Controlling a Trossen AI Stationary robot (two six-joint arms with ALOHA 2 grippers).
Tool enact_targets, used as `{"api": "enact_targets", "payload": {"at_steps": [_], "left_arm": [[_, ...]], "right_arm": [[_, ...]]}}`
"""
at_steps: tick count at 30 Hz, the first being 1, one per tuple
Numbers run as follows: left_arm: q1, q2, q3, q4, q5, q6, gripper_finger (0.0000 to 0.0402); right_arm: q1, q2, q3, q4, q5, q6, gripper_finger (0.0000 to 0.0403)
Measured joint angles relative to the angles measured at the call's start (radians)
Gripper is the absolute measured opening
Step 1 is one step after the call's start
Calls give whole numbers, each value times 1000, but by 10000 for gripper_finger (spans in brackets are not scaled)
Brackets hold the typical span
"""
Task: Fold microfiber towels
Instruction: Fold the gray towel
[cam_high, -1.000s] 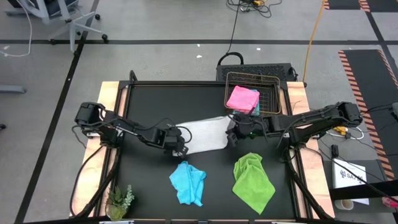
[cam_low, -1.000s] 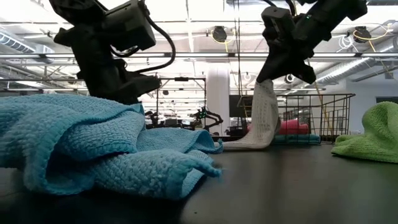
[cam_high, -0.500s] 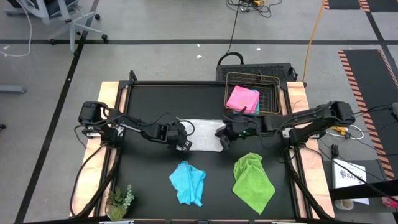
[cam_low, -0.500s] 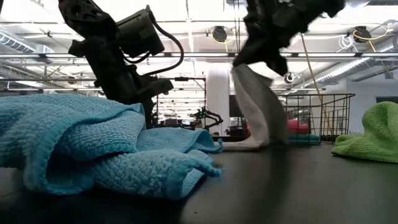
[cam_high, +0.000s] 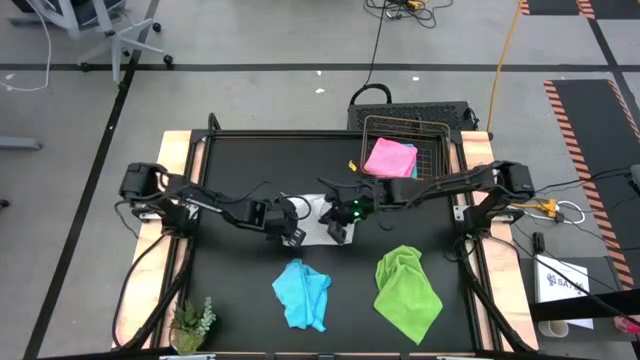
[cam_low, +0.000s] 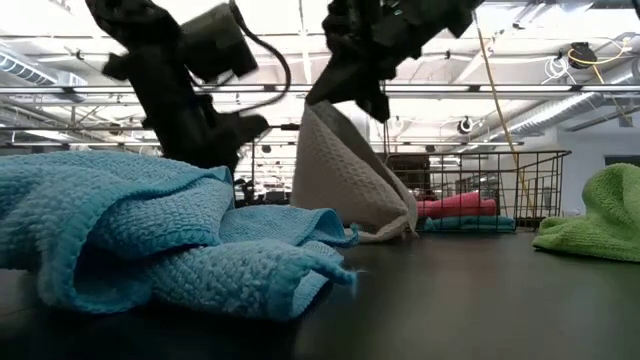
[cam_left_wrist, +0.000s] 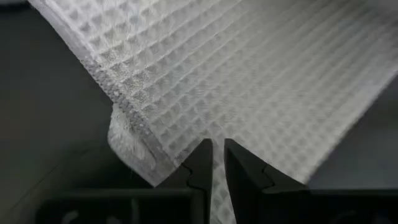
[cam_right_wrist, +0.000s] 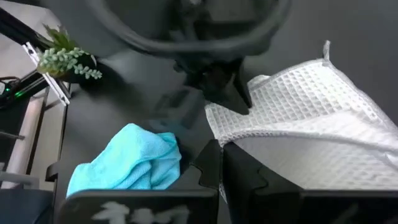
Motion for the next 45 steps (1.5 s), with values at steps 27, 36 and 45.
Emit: {"api": "enact_targets", "payload": {"at_steps": [27,36,45], "left_arm": [[-38,-260,2,-350,-127,-110,42],[-38,-260,2,-350,-127,-118,42],[-37,-260,2,-347,-127,-119,42]], "right_arm": [[-51,111,69,132,-125,-103,0],[-43,242,69,265,-220,-98,0],[-23,296,68,318,-255,-130,29]]}}
